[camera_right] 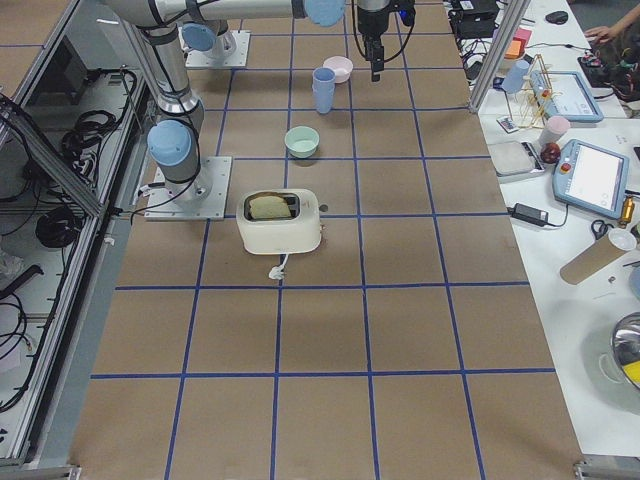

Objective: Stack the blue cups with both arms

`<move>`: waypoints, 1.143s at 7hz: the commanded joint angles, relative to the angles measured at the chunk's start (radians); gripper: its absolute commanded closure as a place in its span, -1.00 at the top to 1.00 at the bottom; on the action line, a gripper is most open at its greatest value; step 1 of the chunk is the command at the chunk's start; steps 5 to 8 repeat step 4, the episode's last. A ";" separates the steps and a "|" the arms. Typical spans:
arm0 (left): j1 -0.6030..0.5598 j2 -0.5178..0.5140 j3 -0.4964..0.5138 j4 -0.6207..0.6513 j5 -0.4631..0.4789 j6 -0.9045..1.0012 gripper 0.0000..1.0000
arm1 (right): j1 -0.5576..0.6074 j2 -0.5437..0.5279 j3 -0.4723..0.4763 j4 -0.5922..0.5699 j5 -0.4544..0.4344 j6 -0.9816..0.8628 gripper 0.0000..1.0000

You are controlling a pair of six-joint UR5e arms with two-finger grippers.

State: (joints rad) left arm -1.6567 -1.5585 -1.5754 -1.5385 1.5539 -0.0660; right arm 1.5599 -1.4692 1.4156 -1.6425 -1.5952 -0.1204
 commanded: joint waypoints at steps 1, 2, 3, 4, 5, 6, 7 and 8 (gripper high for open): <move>0.000 0.000 0.000 0.000 0.000 0.000 1.00 | 0.000 0.000 -0.001 0.000 0.000 0.002 1.00; 0.000 0.000 0.000 0.000 0.000 0.000 1.00 | 0.000 0.000 -0.001 0.000 0.000 0.004 1.00; 0.000 0.000 0.002 0.000 0.000 0.000 1.00 | 0.000 0.000 -0.001 0.000 0.000 0.007 1.00; 0.000 0.000 0.002 -0.002 0.000 0.000 1.00 | 0.000 0.000 -0.001 0.000 0.000 0.010 1.00; 0.000 0.000 0.002 -0.002 0.000 0.000 1.00 | 0.000 0.000 -0.001 0.000 0.000 0.010 1.00; 0.000 0.000 0.002 -0.002 0.000 0.000 1.00 | 0.000 0.000 -0.001 0.000 0.000 0.010 1.00; 0.000 0.000 0.002 -0.002 0.000 0.000 1.00 | 0.000 0.000 -0.001 0.000 0.000 0.010 1.00; 0.000 0.000 0.002 -0.002 0.000 0.000 1.00 | 0.000 0.000 -0.001 0.000 0.000 0.010 1.00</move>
